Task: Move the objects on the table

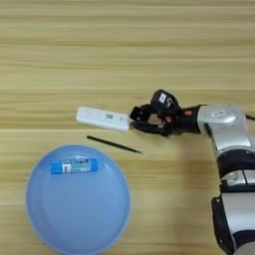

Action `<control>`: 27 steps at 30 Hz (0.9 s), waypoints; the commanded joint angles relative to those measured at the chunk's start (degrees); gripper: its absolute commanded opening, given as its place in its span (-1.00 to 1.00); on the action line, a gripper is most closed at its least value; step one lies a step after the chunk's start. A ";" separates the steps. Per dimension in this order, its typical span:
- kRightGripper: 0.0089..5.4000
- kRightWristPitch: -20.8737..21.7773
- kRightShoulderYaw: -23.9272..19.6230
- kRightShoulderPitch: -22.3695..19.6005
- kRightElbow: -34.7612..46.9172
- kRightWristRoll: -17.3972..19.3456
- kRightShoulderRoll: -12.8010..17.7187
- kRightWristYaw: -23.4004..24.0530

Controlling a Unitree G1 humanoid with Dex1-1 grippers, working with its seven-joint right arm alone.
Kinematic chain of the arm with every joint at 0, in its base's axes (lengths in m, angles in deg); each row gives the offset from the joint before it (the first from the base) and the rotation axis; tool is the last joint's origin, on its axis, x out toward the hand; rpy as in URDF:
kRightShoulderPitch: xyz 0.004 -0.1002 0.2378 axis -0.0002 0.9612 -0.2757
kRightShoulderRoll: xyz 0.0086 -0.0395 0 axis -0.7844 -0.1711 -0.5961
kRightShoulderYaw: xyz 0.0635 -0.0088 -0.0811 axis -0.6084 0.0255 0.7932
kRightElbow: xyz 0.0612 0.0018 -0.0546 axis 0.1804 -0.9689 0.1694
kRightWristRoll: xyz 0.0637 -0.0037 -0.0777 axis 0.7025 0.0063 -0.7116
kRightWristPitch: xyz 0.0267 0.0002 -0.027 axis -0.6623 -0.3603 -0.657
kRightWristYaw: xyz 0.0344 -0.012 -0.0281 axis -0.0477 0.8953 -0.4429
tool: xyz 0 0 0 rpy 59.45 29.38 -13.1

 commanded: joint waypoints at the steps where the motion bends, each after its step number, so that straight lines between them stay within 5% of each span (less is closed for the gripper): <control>1: -0.08 -3.49 -2.74 -1.50 12.69 4.27 3.06 -0.34; 12: -0.08 -14.53 -4.27 6.85 39.02 10.55 3.51 -1.79; 27: -0.08 -22.24 -2.55 14.61 56.84 15.05 2.93 -1.94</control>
